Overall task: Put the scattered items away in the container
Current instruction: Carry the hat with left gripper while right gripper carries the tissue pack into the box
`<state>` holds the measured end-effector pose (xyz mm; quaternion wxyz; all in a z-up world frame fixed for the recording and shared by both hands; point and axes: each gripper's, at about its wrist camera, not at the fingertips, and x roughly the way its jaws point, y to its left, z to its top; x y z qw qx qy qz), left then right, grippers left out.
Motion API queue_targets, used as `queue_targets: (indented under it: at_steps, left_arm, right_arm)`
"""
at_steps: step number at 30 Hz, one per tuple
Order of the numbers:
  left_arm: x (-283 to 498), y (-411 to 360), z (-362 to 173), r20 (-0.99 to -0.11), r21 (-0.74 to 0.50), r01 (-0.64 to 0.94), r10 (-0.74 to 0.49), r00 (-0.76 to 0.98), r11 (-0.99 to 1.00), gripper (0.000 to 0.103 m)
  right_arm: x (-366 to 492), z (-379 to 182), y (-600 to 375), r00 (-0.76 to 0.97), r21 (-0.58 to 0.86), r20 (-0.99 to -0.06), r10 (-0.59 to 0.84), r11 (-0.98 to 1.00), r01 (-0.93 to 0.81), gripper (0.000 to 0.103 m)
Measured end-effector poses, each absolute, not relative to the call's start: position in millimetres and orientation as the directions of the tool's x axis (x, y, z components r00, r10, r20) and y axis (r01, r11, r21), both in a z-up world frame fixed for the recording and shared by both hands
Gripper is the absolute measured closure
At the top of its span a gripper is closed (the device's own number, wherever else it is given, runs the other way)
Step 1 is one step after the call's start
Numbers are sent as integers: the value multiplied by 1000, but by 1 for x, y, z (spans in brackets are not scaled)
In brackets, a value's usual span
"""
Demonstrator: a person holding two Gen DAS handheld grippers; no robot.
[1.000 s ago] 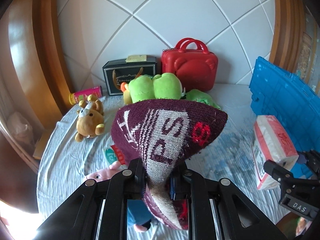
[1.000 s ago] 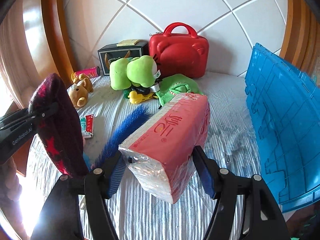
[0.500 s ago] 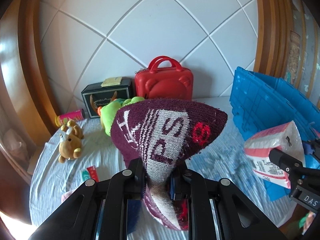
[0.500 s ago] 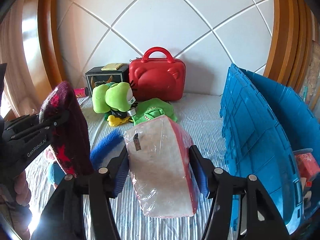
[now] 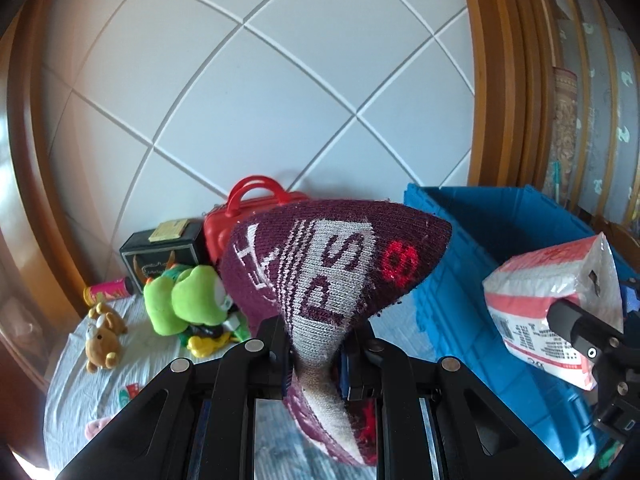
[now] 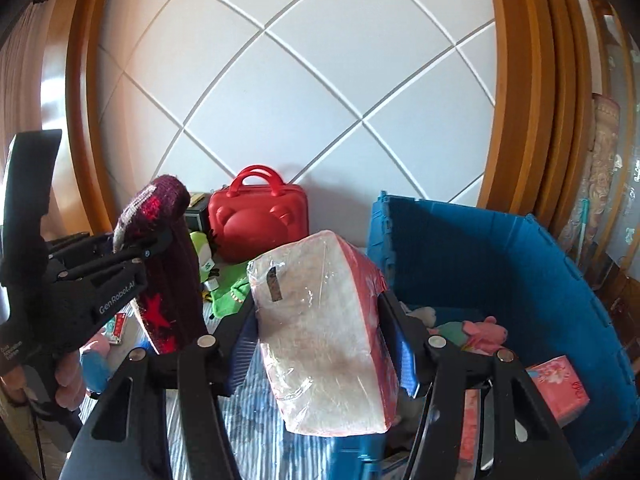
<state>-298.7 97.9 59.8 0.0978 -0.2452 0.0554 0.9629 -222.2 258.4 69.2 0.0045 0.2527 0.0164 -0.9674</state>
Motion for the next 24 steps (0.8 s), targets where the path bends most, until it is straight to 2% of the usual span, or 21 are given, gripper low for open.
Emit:
queue_targets:
  at_steps: [5, 10, 14, 18, 21, 23, 24]
  left_arm:
    - [-296, 191, 102, -433, 76, -300, 239, -869, -951, 86]
    - [-289, 286, 122, -430, 44, -422, 364, -826, -906, 86]
    - [-293, 348, 123, -476, 9, -494, 431, -767, -870, 86]
    - [-304, 392, 109, -560, 5, -525, 433, -707, -851, 86]
    - [-306, 412, 98, -614, 8, -533, 417, -670, -846, 79]
    - [-309, 419, 91, -636, 9, -529, 403, -658, -849, 68]
    - [-309, 420, 88, -639, 17, -527, 396, -660, -850, 53]
  right_arm:
    - [-200, 90, 337, -886, -30, -456, 82, -997, -77, 46]
    - [-180, 97, 409, -872, -37, -458, 170, -984, -173, 46]
    - [-171, 97, 459, -852, -32, -475, 219, -972, -232, 46]
    - [-173, 94, 495, -830, -19, -511, 224, -968, -249, 46]
    - [-175, 92, 510, -817, -24, -531, 225, -968, -251, 46]
    - [-180, 91, 514, -815, -23, -537, 219, -969, -245, 46]
    - [-183, 90, 515, -814, -23, -539, 215, -970, -241, 46]
